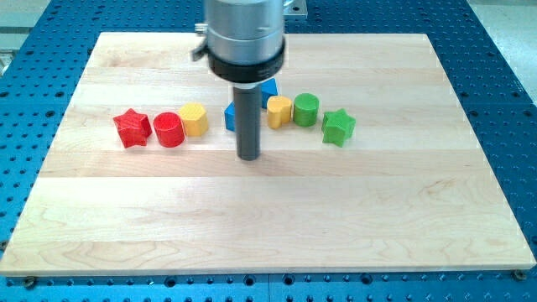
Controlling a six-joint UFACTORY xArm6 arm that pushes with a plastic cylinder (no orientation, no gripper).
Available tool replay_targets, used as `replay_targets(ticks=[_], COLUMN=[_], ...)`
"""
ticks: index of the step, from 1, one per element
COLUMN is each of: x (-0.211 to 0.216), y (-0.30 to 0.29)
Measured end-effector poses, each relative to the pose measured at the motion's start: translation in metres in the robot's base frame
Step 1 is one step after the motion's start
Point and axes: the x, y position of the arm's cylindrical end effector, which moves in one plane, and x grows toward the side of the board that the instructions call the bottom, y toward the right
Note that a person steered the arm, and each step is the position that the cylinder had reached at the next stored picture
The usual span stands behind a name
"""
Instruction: Slide the yellow hexagon to the top left of the blue cube
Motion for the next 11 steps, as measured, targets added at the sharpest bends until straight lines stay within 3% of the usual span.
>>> replay_targets(ticks=[1,2,3,4,5,6,7,8,9,10,11], x=[-0.038,-0.016,0.006,-0.042,-0.035,0.003,-0.028,-0.070,-0.065,-0.072,-0.006], y=[0.025,0.013,-0.032,-0.038,-0.078,-0.140,-0.146,-0.106,-0.109,-0.051,-0.051])
